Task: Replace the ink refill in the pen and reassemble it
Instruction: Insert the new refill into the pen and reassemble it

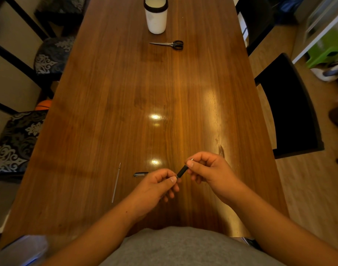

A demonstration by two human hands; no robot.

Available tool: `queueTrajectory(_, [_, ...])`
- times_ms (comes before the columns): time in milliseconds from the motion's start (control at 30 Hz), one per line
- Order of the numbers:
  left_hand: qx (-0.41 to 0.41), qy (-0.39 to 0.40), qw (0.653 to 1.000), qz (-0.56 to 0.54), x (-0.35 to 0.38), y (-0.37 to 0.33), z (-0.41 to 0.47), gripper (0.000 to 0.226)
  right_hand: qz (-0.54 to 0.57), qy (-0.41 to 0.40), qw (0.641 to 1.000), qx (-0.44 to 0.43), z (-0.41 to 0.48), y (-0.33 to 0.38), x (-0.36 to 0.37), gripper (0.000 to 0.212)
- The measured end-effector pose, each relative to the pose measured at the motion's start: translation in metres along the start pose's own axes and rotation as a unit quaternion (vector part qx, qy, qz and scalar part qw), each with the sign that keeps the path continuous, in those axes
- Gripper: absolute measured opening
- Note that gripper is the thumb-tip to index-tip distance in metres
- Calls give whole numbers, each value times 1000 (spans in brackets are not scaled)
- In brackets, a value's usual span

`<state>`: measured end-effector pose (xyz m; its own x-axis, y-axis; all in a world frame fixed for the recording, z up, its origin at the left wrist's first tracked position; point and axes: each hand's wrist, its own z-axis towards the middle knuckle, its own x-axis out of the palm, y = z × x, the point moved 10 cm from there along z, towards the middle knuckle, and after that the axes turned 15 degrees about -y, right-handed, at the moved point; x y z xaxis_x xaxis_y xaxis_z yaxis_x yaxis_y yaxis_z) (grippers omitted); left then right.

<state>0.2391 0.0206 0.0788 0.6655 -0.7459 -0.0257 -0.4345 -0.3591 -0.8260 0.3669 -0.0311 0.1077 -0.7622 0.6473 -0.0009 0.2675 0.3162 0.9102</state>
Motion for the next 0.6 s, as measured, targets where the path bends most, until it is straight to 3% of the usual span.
queueTrajectory(300, [38, -47, 998, -16, -8, -4, 2, 5, 43, -16, 999, 17, 4, -10, 3, 10])
queueTrajectory(433, [60, -90, 994, -7, -21, 1, 4, 15, 43, -20, 998, 28, 10, -14, 16, 24])
queueTrajectory(600, [28, -113, 993, -2, -43, 20, 8, 14, -18, -1, 999, 28, 17, -23, 37, 3])
